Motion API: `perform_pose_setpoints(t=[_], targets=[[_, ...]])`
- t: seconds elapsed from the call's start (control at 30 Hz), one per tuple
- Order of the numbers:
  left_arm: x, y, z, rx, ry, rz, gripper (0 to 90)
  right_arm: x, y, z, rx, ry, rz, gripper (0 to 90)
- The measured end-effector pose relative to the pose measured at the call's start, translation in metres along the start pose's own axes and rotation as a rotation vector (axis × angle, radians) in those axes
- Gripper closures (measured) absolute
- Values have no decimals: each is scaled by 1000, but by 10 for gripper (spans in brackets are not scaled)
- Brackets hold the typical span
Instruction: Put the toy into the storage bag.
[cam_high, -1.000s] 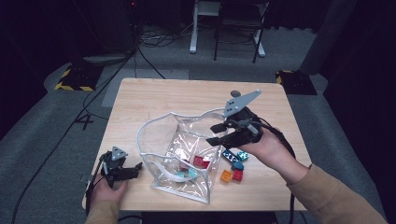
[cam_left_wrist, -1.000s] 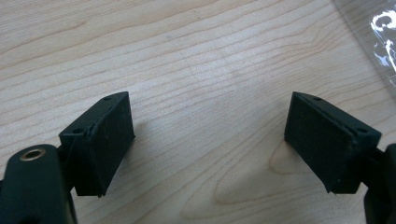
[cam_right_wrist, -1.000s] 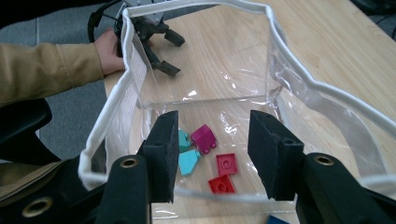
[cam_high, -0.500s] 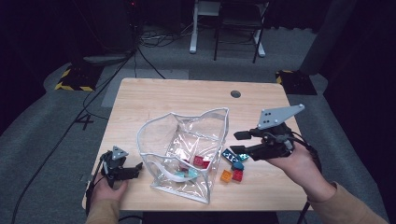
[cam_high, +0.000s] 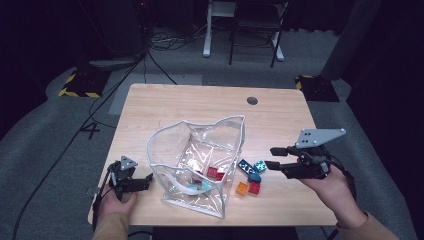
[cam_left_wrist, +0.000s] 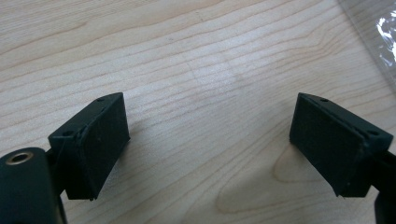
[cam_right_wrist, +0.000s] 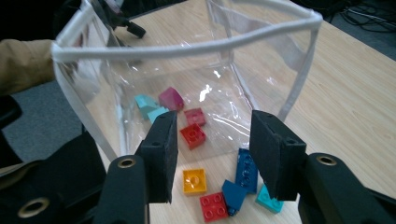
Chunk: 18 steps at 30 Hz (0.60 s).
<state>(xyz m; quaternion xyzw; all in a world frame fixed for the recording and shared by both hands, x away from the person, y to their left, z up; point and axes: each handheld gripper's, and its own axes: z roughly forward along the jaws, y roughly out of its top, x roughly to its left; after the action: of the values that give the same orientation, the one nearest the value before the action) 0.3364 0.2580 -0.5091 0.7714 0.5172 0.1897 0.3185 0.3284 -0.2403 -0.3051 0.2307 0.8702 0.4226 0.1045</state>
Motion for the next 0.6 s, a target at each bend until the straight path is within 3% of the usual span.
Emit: perform_pose_setpoints(t=[0.1, 0.27, 0.43, 0.6], targets=[[0, 0, 0, 4, 2, 2, 116, -1, -15, 5, -12, -16, 14, 521], [0, 1, 1, 3, 8, -11, 116, -8, -44, 17, -69, 5, 103, 518], [0, 1, 1, 3, 11, -13, 116, -13, -66, 30, -116, 9, 159, 518], [0, 1, 1, 3, 11, -14, 116, -23, -87, 49, -74, -8, 182, 521]])
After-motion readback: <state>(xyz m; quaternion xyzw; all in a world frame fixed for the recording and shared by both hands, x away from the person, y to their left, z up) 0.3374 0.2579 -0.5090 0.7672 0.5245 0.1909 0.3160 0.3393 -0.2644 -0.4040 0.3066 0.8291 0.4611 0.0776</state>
